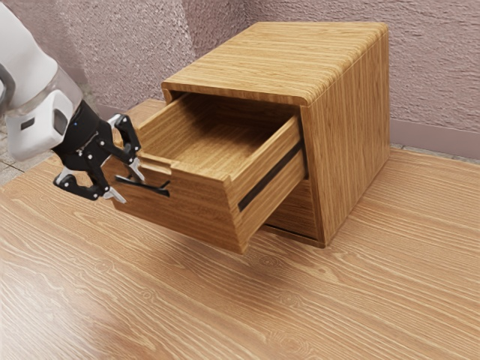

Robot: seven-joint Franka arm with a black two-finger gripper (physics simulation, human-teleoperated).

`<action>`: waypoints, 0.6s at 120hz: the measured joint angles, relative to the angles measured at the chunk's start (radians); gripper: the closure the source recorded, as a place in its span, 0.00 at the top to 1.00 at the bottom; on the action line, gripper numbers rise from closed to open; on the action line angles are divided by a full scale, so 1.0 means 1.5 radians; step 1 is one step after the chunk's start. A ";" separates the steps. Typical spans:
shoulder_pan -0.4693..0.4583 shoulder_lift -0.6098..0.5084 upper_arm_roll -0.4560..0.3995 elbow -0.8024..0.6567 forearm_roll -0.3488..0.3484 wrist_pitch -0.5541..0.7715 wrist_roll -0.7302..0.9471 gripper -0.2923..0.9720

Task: Pull the drawer handle with one arm to open the drawer

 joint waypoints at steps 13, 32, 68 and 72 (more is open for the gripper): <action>-0.001 -0.044 0.000 -0.005 0.001 -0.012 0.000 0.56; -0.012 -0.033 -0.024 0.101 0.002 -0.059 -0.030 0.68; 0.035 0.176 -0.024 0.443 0.084 -0.244 -0.324 0.75; 0.048 0.184 -0.021 0.458 0.089 -0.256 -0.357 0.75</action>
